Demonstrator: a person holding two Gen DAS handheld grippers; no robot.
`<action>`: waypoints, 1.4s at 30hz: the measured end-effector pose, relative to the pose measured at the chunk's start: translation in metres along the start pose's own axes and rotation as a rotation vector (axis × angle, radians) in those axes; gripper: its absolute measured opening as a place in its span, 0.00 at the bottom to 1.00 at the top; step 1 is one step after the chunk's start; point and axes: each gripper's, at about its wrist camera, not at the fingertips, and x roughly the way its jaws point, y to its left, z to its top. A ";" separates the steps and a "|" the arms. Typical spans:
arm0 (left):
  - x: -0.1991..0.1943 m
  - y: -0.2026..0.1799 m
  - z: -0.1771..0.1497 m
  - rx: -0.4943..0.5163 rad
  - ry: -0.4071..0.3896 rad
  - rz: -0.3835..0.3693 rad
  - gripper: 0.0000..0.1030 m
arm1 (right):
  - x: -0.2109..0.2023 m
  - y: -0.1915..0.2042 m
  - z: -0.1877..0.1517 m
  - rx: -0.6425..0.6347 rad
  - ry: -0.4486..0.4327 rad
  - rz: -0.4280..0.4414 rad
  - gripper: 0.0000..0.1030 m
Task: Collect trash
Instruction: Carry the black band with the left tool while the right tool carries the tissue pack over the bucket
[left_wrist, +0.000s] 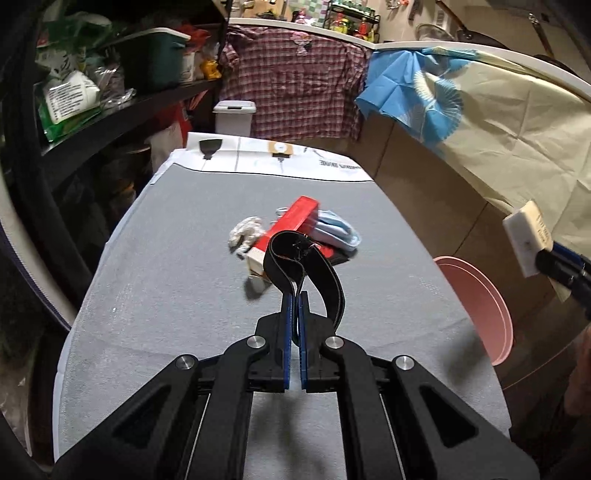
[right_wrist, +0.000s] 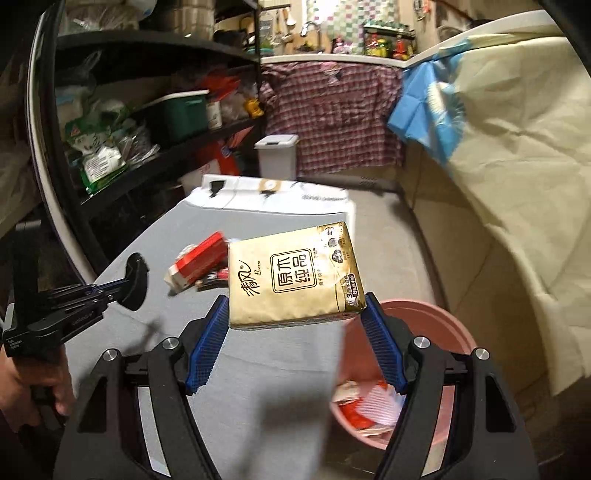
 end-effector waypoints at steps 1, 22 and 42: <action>-0.001 -0.002 0.000 0.006 -0.001 -0.003 0.03 | -0.004 -0.006 0.000 0.000 -0.004 -0.010 0.69; 0.005 -0.040 -0.023 0.065 0.032 -0.045 0.03 | -0.023 -0.099 -0.030 0.115 -0.041 -0.181 0.69; 0.023 -0.100 -0.020 0.134 0.063 -0.088 0.03 | -0.020 -0.127 -0.027 0.176 -0.051 -0.229 0.69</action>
